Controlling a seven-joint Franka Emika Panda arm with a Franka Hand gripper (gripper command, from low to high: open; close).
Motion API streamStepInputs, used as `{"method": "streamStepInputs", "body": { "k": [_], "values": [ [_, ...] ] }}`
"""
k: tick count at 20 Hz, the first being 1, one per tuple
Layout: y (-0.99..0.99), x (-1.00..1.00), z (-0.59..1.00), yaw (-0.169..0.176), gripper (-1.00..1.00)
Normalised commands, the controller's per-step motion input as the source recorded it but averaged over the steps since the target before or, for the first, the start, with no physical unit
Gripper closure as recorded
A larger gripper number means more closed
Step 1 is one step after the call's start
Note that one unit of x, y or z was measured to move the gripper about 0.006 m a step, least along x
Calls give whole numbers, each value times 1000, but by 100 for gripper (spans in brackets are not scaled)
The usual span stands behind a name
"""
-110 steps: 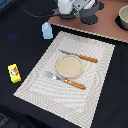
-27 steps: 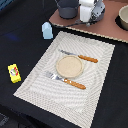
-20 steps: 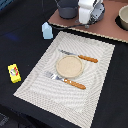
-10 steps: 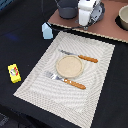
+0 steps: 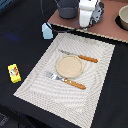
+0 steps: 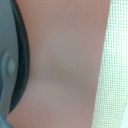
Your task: Interact with the objects in diverse but meaningful ways.
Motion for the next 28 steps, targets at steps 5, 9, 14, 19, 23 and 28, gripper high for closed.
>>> {"method": "streamStepInputs", "body": {
  "k": [5, 9, 14, 19, 23, 28],
  "values": [
    [190, -73, 146, 85, -100],
    [496, 61, 441, 17, -100],
    [327, -33, 924, 0, -100],
    [52, 93, 1000, -28, -100],
    [-10, 379, 1000, -94, -100],
    [-481, 67, 808, -70, -100]
  ]
}}
